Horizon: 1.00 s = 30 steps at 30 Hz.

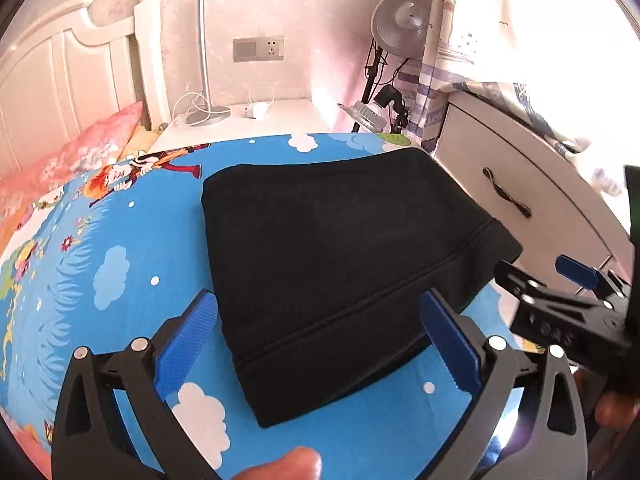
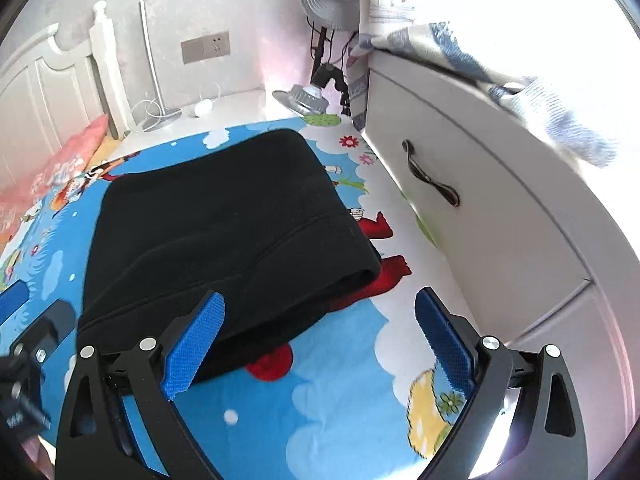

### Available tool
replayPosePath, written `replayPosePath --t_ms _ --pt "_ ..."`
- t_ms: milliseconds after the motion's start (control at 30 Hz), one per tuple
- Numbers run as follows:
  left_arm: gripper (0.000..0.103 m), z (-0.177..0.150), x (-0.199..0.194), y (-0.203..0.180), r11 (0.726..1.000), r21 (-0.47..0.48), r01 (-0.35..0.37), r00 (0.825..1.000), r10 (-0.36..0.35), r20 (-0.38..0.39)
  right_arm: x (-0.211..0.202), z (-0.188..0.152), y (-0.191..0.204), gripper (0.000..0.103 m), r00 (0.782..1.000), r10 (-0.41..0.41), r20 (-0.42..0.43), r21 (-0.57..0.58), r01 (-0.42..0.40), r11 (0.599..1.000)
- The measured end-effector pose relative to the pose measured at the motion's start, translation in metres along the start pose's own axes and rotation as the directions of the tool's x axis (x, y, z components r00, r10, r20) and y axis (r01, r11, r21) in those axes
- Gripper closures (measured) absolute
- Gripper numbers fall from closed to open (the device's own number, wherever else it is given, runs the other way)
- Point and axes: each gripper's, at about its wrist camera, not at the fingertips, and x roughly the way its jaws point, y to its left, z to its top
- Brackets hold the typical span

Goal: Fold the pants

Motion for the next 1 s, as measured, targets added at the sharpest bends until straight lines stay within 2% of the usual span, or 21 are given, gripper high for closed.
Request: replayPosePath --t_ms 133,300,1000 --pt "0.002 0.000 -0.007 0.002 1.000 -0.010 -0.009 1.000 0.009 0.008 -0.014 0.001 0.005 0.011 0.999 -0.017 0.040 -0.040 0.019 0.999" --pt "0.002 0.002 -0.013 0.000 1.000 -0.009 -0.005 1.000 0.006 0.022 -0.018 0.005 0.002 0.011 0.999 -0.008 0.050 -0.020 0.009 1.000" --pt "0.002 0.002 -0.012 -0.001 1.000 -0.006 -0.001 1.000 0.001 0.024 -0.020 0.002 0.002 0.011 0.999 0.002 0.044 -0.017 -0.001 1.000"
